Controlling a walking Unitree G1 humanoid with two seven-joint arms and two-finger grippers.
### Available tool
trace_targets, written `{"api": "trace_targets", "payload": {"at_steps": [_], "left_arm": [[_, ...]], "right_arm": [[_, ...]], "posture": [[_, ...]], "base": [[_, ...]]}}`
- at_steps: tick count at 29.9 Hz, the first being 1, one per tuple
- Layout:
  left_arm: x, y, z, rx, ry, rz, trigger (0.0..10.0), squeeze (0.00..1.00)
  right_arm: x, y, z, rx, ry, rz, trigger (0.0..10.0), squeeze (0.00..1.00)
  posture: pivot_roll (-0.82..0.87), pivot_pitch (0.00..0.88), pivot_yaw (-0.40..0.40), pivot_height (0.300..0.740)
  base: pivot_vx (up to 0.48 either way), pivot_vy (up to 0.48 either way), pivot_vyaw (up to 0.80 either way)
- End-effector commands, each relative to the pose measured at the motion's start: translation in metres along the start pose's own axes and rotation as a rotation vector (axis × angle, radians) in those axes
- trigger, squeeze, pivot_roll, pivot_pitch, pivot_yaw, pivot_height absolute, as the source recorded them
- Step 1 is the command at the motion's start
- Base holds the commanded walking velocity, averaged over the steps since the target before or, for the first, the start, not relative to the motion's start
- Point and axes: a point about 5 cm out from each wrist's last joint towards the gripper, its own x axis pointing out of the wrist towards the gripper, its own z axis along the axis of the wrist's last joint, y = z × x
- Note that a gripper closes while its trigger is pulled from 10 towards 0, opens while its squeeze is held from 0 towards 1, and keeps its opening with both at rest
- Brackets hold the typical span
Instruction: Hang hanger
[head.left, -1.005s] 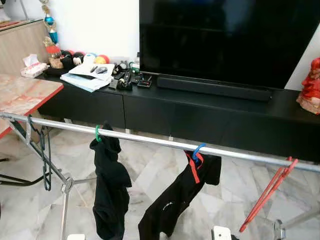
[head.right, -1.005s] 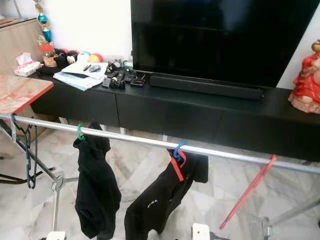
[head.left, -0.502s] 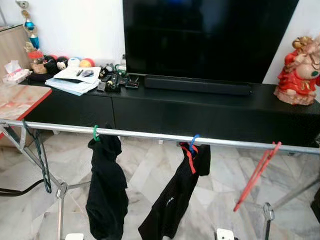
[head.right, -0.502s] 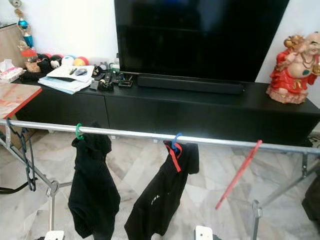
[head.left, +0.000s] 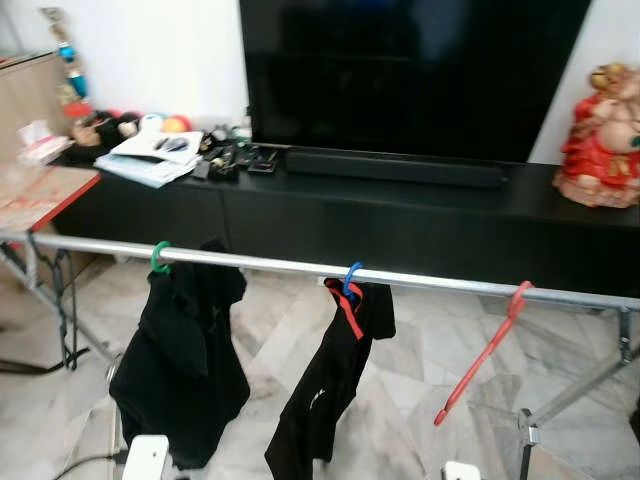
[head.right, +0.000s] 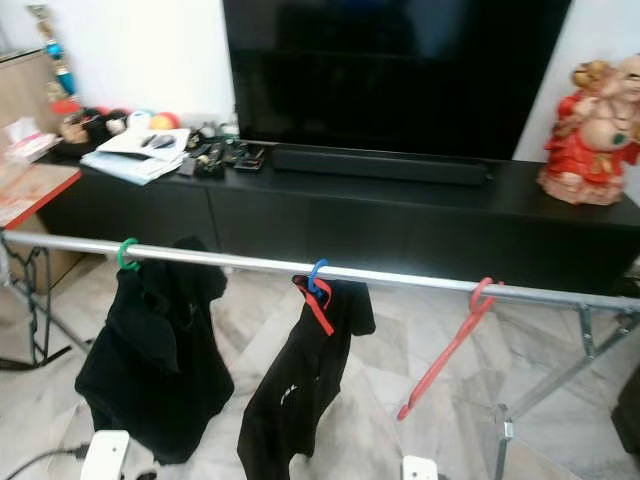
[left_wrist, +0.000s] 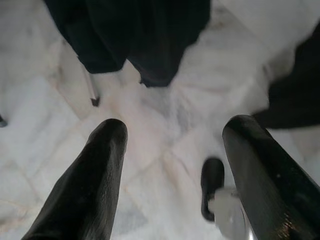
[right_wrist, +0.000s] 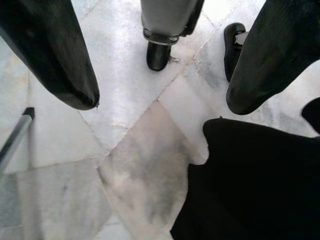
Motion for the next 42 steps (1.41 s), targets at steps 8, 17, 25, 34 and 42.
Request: {"api": "trace_targets", "payload": {"at_steps": [8,17,25,34,42], "left_arm": [[-0.021,0.036,0.070,-0.053,-0.504,0.041,10.0,0.00],[-0.040,0.046,0.138,-0.010,-0.723,0.025,10.0,0.00],[-0.024,0.037,0.162,-0.115,-0.668,-0.025,10.0,1.00],[-0.036,0.006,0.170,-0.057,-0.760,-0.091,10.0,0.00],[-0.058,-0.023,0.153,0.013,-0.787,-0.200,10.0,0.00]], "right_arm": [[0.000,0.004,-0.002,-0.003,0.005,0.014,10.0,0.00],[0.000,0.005,0.000,-0.011,0.002,0.014,10.0,0.00],[0.000,0.002,0.001,-0.005,-0.003,0.005,10.0,0.00],[0.000,0.001,0.001,-0.007,0.000,0.003,10.0,0.00],[0.000,0.001,0.000,-0.011,0.002,0.006,10.0,0.00]], "posture": [[0.14,0.000,-0.014,0.740],[0.14,0.000,-0.024,0.740],[0.13,0.000,-0.025,0.740],[0.13,0.004,-0.032,0.740],[0.14,0.006,-0.027,0.740]], "base": [[0.000,0.000,0.00],[0.000,0.000,0.00],[0.000,0.000,0.00],[0.000,0.000,0.00],[0.000,0.000,0.00]]}}
